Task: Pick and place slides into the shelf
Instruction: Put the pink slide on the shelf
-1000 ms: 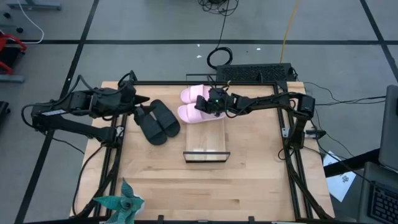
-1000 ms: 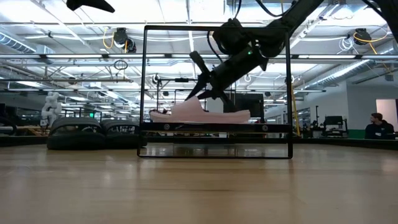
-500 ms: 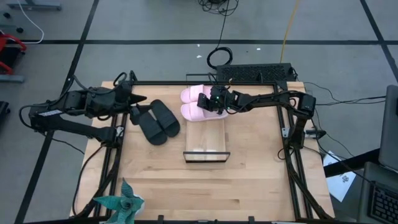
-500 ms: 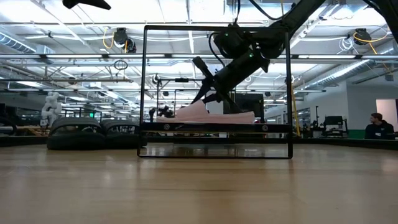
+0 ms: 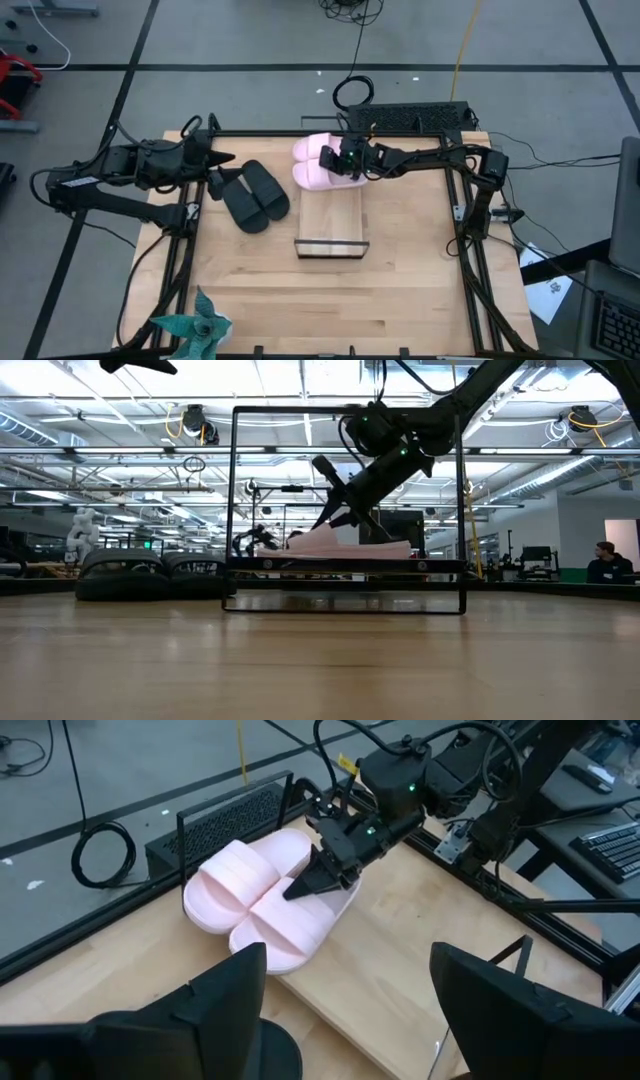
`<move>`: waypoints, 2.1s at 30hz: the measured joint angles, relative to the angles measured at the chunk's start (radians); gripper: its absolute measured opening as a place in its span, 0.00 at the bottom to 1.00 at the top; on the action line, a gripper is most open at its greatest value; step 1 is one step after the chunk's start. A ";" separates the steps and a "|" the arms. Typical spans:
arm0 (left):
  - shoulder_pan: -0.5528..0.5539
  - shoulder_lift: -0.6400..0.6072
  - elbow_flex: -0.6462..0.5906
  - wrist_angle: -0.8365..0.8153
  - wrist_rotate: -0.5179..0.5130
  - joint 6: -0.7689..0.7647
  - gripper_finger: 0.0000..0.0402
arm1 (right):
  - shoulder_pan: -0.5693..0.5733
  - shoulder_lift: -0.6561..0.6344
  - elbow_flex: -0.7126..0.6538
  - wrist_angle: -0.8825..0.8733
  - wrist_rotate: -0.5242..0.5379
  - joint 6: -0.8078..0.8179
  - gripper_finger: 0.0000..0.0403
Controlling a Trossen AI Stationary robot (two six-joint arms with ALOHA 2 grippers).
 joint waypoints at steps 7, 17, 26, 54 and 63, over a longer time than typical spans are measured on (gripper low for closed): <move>0.000 0.000 0.000 0.000 0.000 -0.002 0.71 | -0.004 0.000 0.000 0.000 0.030 -0.001 0.00; 0.000 0.000 0.000 0.001 -0.001 -0.002 0.71 | 0.000 0.000 0.000 0.001 0.034 -0.012 0.02; 0.000 0.000 0.000 0.001 0.000 0.000 0.71 | 0.000 0.000 -0.001 0.015 0.036 -0.049 0.10; 0.000 0.000 0.000 0.000 0.007 0.014 0.71 | 0.000 -0.001 -0.001 0.003 -0.037 -0.061 0.19; 0.000 0.000 0.000 0.000 0.008 0.013 0.71 | -0.002 -0.001 -0.001 -0.008 -0.039 -0.080 0.19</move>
